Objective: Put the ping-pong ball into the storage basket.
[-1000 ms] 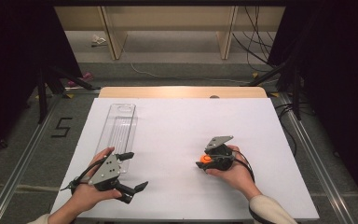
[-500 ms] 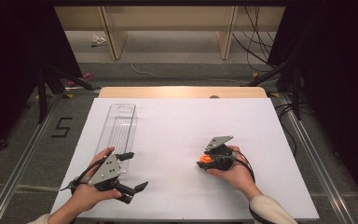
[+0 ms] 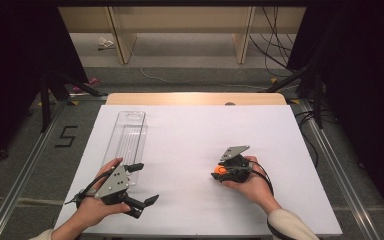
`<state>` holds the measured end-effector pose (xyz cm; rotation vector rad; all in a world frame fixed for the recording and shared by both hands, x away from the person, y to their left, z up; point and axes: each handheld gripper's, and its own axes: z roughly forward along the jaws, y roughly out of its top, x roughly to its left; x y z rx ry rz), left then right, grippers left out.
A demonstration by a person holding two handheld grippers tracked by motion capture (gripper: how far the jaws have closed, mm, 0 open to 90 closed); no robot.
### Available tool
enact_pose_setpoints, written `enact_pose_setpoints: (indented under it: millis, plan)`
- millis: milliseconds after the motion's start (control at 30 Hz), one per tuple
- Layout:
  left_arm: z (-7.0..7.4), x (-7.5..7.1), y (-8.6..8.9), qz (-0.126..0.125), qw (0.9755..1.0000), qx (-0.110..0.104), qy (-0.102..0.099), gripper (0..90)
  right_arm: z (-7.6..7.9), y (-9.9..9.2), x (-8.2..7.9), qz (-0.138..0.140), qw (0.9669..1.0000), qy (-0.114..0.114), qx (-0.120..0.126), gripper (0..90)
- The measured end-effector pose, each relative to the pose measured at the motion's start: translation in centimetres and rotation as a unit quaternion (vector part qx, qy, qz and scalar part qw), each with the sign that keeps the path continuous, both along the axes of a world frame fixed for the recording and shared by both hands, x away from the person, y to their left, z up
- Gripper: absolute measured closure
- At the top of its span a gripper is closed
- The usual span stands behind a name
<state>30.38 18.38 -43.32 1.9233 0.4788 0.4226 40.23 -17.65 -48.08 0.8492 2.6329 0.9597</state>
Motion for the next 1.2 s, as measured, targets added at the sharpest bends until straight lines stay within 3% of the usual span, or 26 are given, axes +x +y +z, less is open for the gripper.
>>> enact_pose_setpoints:
  millis: [1200]
  plan:
    - [0.0, -0.1, -0.1, -0.003, 1.0, 0.002, -0.001, 0.0, 1.7, -0.5, -0.1, -0.015, 0.9993, -0.023, 0.027, 51.3]
